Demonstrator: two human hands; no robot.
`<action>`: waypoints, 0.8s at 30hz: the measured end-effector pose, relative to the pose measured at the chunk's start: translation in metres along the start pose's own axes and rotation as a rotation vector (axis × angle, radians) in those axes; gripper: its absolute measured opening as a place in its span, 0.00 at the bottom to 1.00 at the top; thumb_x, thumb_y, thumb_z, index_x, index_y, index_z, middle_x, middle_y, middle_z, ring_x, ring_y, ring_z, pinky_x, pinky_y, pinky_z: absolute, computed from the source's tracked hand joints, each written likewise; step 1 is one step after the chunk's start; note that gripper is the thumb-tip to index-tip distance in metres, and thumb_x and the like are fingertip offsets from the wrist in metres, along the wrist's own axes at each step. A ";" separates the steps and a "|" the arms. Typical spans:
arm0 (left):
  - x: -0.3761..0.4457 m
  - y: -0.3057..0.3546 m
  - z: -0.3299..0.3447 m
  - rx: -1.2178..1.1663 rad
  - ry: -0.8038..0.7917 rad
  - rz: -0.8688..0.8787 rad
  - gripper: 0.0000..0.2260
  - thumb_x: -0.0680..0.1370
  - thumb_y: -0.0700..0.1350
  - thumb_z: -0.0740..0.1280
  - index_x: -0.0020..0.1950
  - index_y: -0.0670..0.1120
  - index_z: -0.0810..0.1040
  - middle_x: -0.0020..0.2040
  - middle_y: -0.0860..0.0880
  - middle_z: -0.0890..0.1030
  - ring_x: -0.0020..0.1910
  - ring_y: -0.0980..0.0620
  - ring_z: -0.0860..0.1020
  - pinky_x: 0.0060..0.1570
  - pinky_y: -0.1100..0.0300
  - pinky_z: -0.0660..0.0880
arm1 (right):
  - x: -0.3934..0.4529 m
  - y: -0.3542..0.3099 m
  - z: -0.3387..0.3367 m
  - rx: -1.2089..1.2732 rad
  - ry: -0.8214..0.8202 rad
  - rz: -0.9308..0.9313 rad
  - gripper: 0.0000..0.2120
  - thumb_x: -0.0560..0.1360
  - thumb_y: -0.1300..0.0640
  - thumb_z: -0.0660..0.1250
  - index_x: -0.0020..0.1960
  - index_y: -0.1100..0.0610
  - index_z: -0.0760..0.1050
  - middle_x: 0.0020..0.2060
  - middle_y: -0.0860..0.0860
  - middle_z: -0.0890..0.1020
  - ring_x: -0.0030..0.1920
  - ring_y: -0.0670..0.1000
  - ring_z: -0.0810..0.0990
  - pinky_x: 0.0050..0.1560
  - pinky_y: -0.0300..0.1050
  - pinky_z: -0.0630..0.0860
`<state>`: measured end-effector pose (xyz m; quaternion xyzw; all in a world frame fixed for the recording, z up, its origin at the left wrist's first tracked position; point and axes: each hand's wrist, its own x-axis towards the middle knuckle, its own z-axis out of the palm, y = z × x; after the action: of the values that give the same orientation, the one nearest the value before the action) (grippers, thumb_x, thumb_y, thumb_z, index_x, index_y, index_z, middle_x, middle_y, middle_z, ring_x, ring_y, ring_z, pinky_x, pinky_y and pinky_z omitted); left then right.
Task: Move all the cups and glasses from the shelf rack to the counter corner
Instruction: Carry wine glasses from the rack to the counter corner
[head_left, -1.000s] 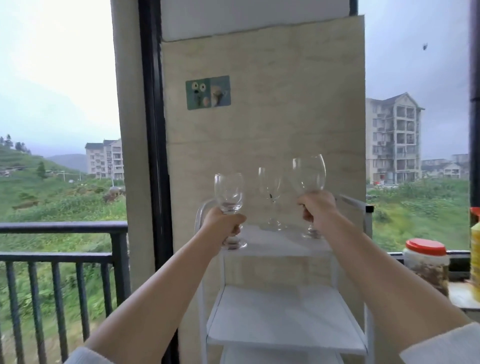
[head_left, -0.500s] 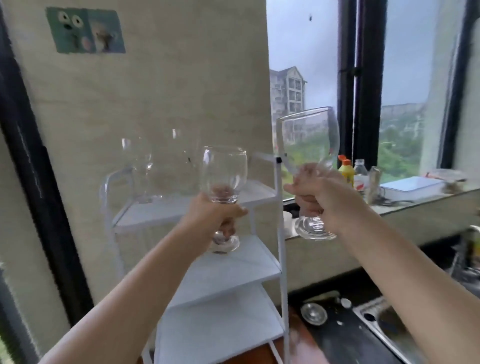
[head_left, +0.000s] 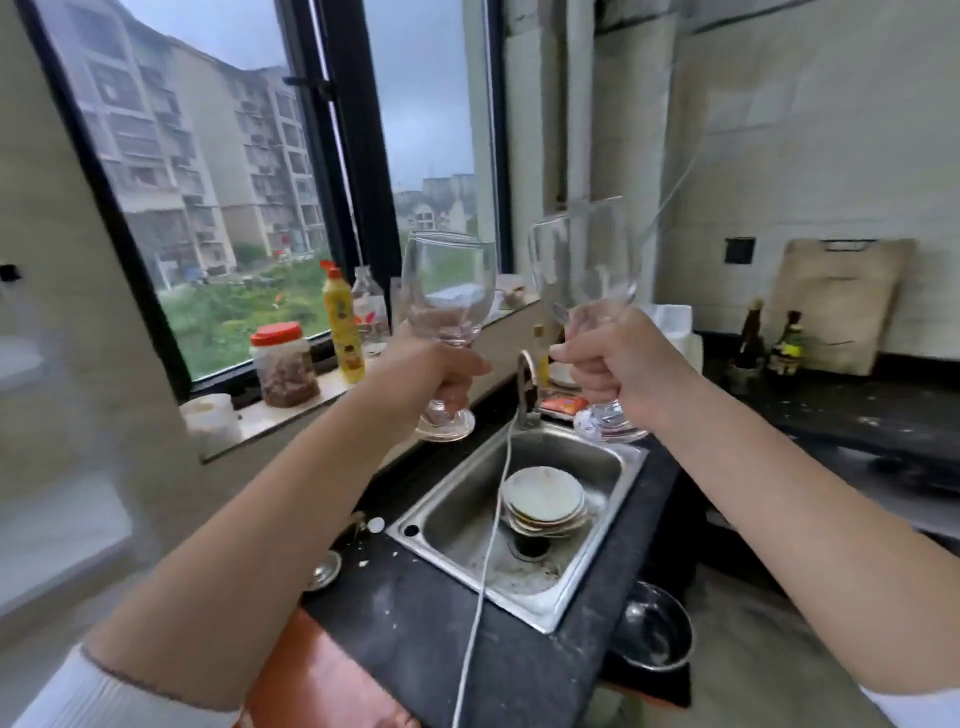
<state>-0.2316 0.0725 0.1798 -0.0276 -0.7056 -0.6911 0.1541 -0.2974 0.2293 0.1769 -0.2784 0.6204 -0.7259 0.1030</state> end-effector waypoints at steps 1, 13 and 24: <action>0.004 -0.002 0.009 0.003 -0.003 0.008 0.22 0.71 0.23 0.59 0.26 0.46 0.60 0.15 0.56 0.61 0.12 0.59 0.58 0.18 0.74 0.59 | -0.002 0.001 -0.014 0.006 0.007 0.016 0.20 0.70 0.75 0.58 0.30 0.54 0.58 0.12 0.43 0.58 0.13 0.40 0.54 0.20 0.24 0.52; 0.088 -0.054 0.380 -0.135 -0.459 -0.075 0.22 0.72 0.26 0.61 0.27 0.46 0.59 0.14 0.54 0.61 0.11 0.58 0.59 0.18 0.75 0.55 | -0.142 -0.046 -0.364 -0.099 0.490 0.106 0.20 0.71 0.75 0.59 0.30 0.54 0.59 0.14 0.43 0.61 0.13 0.41 0.55 0.19 0.28 0.50; 0.158 -0.094 0.649 -0.119 -0.872 -0.035 0.19 0.74 0.27 0.61 0.30 0.46 0.61 0.16 0.55 0.61 0.13 0.57 0.59 0.18 0.69 0.59 | -0.217 -0.043 -0.584 -0.180 0.896 0.121 0.20 0.71 0.73 0.60 0.31 0.54 0.59 0.13 0.43 0.61 0.13 0.41 0.55 0.17 0.27 0.52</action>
<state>-0.5224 0.6791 0.1307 -0.3135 -0.6641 -0.6566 -0.1717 -0.4206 0.8389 0.1141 0.0917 0.6795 -0.7106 -0.1579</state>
